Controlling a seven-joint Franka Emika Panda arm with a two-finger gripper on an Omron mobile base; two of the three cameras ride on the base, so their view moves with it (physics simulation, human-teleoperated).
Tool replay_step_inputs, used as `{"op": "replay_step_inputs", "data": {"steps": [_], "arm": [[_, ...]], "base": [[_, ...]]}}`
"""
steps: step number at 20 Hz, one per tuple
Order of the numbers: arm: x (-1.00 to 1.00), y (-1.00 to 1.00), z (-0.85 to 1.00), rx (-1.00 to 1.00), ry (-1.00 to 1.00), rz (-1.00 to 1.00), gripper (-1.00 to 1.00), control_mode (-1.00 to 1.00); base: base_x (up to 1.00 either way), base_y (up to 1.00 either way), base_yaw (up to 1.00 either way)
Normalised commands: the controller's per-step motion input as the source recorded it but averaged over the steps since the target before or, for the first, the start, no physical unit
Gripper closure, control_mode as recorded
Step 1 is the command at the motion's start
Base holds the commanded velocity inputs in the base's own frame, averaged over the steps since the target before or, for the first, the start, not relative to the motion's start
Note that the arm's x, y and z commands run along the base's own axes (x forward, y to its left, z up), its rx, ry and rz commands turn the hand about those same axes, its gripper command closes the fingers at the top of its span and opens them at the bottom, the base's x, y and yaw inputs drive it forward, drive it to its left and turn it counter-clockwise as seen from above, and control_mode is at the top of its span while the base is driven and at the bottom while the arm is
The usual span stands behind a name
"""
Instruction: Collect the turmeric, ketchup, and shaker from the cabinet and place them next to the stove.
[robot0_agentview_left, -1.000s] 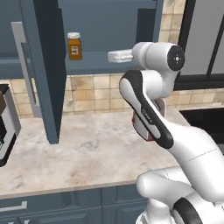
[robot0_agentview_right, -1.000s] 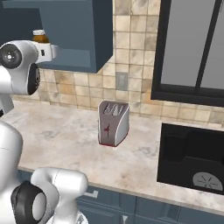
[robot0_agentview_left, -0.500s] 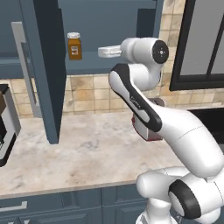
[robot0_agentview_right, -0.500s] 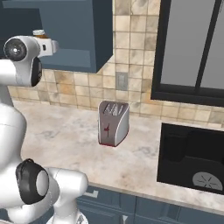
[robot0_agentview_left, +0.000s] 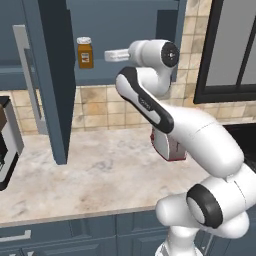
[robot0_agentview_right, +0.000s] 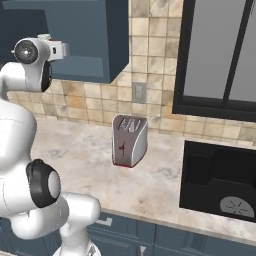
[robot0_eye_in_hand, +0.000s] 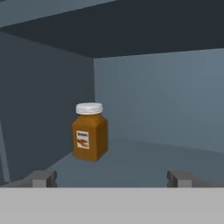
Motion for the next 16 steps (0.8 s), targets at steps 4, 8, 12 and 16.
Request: {"op": "replay_step_inputs", "data": {"steps": [4, 8, 12, 16], "arm": [[0.51, 0.00, 0.00, 0.00, 0.04, 0.00, -1.00, -1.00], [0.54, 0.05, 0.00, -0.01, 0.00, 0.00, -1.00, -1.00], [0.34, 0.19, 0.01, -0.04, 0.00, 0.00, -1.00, -1.00], [0.20, 0.25, 0.02, -0.06, 0.00, 0.00, -1.00, -1.00]], "base": [[0.00, 0.00, 0.00], [0.00, 0.00, 0.00], [0.00, 0.00, 0.00], [0.00, 0.00, 0.00]]}}
